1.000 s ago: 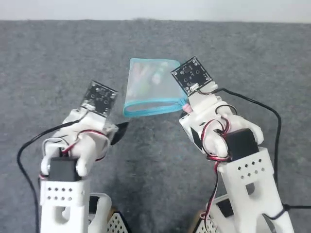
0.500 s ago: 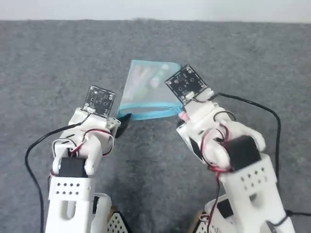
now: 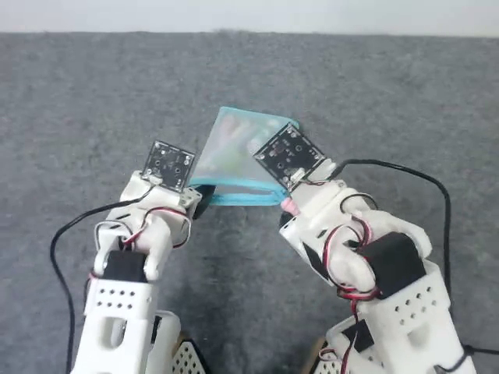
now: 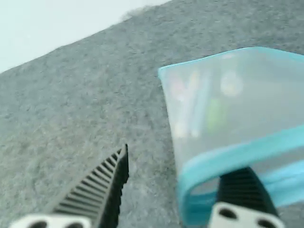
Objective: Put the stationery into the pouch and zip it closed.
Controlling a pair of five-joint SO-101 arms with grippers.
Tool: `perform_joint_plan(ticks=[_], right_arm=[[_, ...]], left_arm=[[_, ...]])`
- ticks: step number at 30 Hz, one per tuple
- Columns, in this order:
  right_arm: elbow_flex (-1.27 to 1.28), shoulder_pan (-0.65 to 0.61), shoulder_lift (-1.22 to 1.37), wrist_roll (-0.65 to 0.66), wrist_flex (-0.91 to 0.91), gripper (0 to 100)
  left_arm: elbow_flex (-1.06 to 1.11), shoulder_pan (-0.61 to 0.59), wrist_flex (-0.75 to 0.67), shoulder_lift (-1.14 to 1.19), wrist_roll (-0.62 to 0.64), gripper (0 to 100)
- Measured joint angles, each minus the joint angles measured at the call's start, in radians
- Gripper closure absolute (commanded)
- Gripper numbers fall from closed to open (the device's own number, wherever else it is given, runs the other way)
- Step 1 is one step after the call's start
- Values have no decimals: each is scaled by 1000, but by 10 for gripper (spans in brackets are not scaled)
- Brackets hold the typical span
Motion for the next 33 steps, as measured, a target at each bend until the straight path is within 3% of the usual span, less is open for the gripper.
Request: perform_joint_plan(ticks=[8,18,22,27,33], right_arm=[[57,-15,-5,31,-15,989],[491,-17,-144,55,-388,987],[663,-26,-295,11,-505,888],[778,-124,-358,8,-526,753],[787,-150,-359,-5,-537,731]], left_arm=[[0,12,-135,175,54,970],[-12,12,-110,184,224,976],[-49,-3,-60,184,305,975],[-89,-9,-12,186,384,974],[-166,-9,43,198,488,974]])
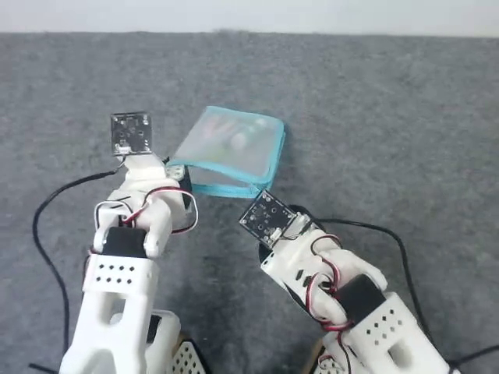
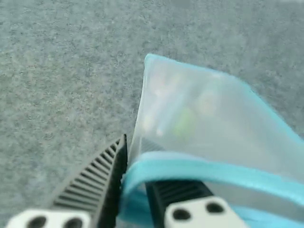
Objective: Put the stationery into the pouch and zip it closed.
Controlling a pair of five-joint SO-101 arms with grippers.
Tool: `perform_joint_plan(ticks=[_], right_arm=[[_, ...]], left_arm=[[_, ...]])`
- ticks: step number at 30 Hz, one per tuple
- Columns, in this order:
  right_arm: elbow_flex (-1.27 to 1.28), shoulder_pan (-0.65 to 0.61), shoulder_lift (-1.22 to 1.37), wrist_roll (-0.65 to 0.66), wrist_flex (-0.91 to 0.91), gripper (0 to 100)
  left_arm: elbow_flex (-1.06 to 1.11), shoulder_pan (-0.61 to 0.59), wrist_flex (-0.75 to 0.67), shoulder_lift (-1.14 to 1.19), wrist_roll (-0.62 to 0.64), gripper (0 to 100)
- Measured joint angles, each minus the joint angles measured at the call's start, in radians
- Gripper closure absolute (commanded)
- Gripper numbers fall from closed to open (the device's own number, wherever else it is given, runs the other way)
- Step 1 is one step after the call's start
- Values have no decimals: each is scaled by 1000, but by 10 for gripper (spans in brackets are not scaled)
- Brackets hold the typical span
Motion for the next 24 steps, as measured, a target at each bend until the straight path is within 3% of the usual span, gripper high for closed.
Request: perform_joint_plan(ticks=[10,15,17,21,24], right_arm=[[0,2,-2,-68,-155,731],[-18,40,141,-74,-267,734],[-57,58,227,-74,-298,782],[-132,89,365,-74,-307,997],[-170,92,379,-74,-307,997]], left_arm=[[-2,-14,0,0,17,974],[-2,-14,0,0,17,974],[-2,-14,0,0,17,973],[-2,-14,0,0,18,973],[-2,-14,0,0,18,974]])
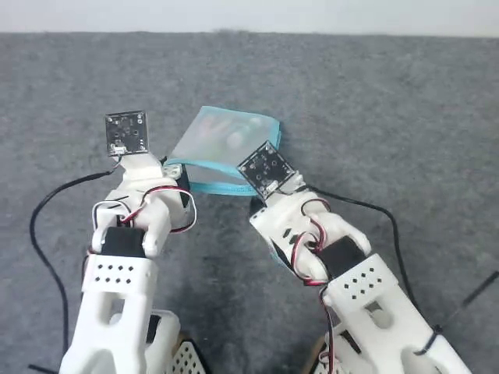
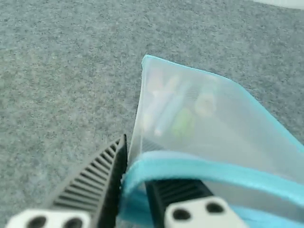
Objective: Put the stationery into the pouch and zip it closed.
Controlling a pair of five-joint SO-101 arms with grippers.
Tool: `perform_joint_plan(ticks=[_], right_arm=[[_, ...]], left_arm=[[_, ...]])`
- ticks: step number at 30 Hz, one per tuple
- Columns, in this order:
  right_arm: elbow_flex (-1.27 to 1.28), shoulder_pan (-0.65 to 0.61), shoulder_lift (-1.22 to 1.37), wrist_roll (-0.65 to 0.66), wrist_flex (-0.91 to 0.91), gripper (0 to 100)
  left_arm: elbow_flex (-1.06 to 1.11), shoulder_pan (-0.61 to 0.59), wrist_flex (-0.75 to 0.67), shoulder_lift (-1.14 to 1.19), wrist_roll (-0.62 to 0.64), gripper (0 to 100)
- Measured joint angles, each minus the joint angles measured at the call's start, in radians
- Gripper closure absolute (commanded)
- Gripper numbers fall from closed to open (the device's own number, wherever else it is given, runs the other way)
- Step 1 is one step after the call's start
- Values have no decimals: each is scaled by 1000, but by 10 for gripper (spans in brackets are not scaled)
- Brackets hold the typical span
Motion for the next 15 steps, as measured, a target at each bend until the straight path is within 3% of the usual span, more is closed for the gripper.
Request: perform_joint_plan(ticks=[7,15], right_arm=[[-226,5,15,21,215,991],[-479,-86,129,41,342,991]], left_arm=[[54,20,-74,0,-12,977],[66,60,-75,0,-15,978]])
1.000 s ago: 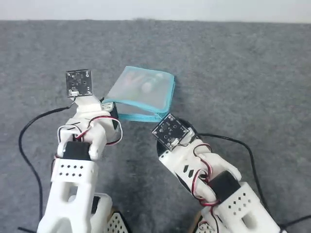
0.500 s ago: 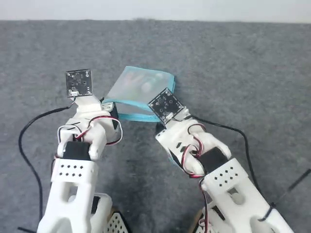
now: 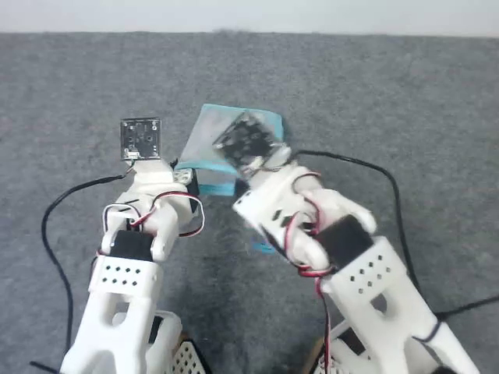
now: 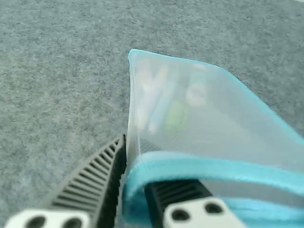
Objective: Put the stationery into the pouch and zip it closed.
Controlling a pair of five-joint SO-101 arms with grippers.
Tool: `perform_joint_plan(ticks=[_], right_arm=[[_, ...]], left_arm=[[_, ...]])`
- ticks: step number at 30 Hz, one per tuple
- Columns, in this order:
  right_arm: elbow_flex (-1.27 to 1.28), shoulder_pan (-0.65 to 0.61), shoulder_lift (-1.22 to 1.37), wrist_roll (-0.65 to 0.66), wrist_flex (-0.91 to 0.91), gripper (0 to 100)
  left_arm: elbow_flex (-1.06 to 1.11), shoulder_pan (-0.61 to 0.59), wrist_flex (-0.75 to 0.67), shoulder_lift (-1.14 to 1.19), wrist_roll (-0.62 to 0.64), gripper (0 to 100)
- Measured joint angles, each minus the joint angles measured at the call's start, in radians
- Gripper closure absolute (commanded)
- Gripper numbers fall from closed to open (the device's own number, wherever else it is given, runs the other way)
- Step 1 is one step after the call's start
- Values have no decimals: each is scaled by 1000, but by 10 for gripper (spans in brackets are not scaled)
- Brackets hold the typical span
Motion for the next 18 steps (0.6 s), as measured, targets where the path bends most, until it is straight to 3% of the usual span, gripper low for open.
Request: perform_joint_plan(ticks=[5,11,18], right_arm=[[-17,-95,51,3,18,988],[31,-64,54,-6,68,956],[420,-32,-97,-69,-219,956]], left_arm=[[0,0,0,0,0,978],[0,-14,0,0,0,978],[2,-29,0,0,0,978]])
